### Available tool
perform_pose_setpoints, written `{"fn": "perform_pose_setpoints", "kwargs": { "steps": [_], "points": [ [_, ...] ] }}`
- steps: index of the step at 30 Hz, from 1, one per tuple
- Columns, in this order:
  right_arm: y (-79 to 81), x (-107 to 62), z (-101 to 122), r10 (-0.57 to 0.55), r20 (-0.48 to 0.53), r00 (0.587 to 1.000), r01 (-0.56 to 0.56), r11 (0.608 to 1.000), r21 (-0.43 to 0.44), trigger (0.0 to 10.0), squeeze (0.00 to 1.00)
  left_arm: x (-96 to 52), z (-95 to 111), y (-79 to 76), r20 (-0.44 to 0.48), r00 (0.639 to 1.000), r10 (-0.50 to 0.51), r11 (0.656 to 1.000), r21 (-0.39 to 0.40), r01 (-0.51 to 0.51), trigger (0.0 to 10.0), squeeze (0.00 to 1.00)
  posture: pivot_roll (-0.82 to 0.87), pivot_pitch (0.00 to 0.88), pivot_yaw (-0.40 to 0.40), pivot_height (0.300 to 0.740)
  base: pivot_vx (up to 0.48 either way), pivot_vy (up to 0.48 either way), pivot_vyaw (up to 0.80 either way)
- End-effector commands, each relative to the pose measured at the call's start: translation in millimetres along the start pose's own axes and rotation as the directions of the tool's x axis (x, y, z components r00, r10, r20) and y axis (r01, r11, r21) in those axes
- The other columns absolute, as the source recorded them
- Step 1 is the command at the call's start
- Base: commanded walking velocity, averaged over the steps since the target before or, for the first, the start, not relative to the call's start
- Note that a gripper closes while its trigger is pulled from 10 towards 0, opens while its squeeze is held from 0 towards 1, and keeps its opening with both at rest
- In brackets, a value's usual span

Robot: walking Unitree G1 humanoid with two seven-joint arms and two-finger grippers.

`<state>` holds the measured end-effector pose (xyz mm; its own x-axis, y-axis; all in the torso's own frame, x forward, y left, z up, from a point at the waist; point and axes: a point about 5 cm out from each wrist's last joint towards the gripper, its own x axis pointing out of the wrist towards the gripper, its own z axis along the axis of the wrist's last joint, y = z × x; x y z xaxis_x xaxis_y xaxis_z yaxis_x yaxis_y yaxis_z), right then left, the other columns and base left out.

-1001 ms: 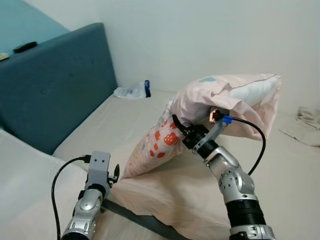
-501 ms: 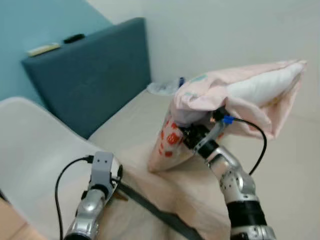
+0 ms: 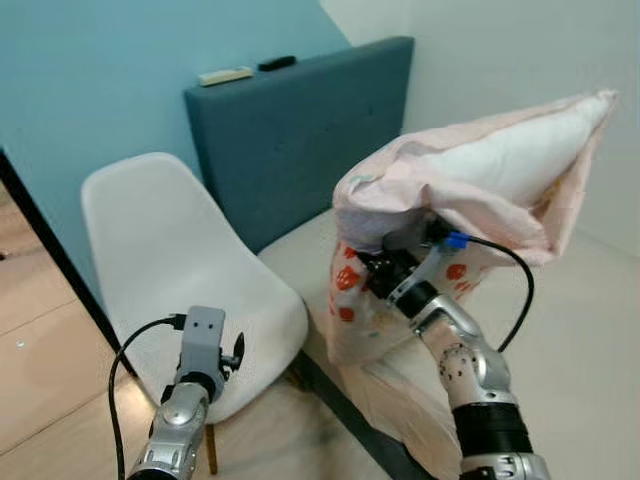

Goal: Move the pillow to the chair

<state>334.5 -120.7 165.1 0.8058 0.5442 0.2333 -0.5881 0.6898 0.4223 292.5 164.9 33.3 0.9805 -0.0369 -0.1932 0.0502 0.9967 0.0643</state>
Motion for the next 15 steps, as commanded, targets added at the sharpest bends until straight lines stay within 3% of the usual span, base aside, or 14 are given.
{"fn": "perform_pose_setpoints", "kwargs": {
  "steps": [1, 15],
  "points": [
    [10.8, 7.1, 10.6, 0.074, 0.043, 0.996, -0.073, 0.997, -0.011, 10.0, 0.0, -0.2, -1.6, -2.4, -0.006, 1.0, -0.008, 1.0, -0.012, 0.008, 10.0, 0.0, 0.03, 0.0, -0.006, 0.74, 0.0, 0.0, 0.77],
    [8.9, 9.8, 19.5, 0.075, 0.079, 0.994, -0.074, 0.997, -0.007, 10.0, 0.0, 3.3, 4.4, -6.7, 0.017, 1.0, -0.025, 0.999, -0.033, 0.026, 10.0, 0.0, 0.03, 0.0, -0.007, 0.74, 0.0, 0.0, 0.77]
  ]
}}
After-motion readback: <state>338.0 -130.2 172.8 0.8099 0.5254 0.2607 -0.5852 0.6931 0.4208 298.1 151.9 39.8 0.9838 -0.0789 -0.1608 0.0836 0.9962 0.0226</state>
